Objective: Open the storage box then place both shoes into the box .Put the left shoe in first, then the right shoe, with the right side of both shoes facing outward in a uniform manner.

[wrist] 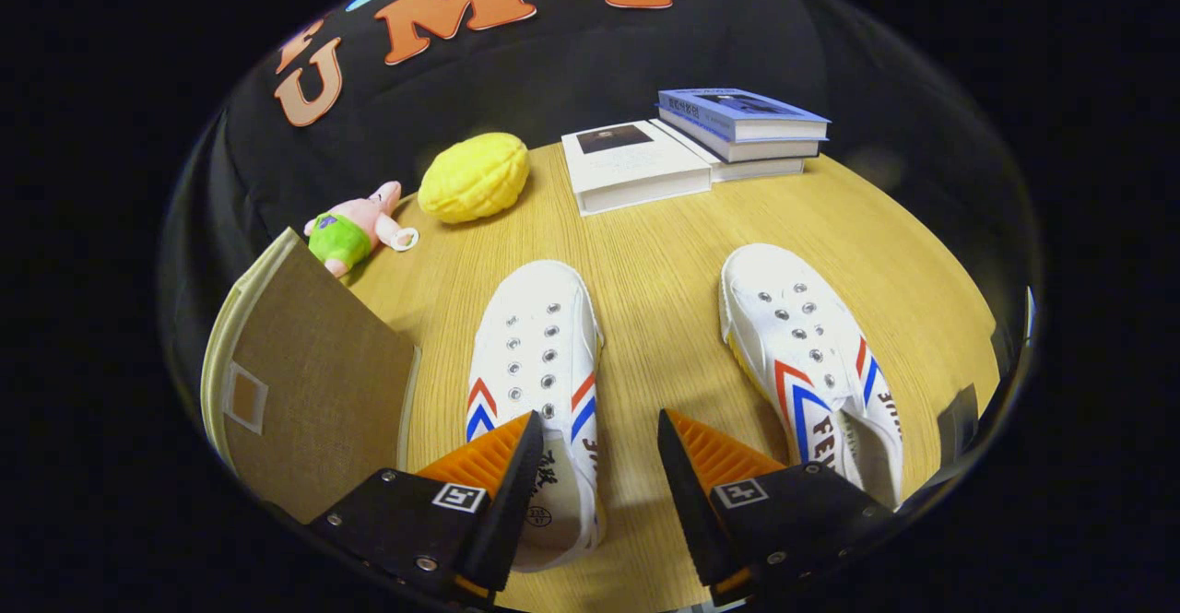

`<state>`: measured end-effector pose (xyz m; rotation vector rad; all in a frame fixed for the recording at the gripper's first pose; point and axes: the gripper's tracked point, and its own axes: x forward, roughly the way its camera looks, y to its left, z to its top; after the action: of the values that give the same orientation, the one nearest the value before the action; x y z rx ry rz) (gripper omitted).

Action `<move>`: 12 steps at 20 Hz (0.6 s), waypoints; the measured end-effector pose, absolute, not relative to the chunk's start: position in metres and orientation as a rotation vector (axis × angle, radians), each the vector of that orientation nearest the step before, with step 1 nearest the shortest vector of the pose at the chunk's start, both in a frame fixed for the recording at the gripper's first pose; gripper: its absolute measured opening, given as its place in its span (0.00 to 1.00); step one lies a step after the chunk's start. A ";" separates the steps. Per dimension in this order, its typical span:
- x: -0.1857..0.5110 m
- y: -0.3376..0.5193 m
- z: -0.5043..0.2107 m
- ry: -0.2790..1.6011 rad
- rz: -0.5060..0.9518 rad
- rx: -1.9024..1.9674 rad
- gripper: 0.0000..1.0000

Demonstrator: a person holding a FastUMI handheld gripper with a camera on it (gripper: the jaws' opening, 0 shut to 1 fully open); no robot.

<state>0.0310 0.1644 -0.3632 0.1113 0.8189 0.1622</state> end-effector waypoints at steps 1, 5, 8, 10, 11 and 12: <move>0.032 0.166 -0.368 0.819 0.161 0.101 0.71; 0.030 0.178 -0.370 0.815 0.209 0.104 0.46; 0.030 0.178 -0.372 0.815 0.196 0.127 0.21; 0.031 0.178 -0.370 0.808 0.173 0.197 0.04; 0.032 0.179 -0.365 0.806 0.172 0.221 0.01; 0.031 0.178 -0.361 0.799 0.170 0.232 0.01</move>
<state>0.0308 0.1782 -0.3606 0.2319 0.7987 0.1695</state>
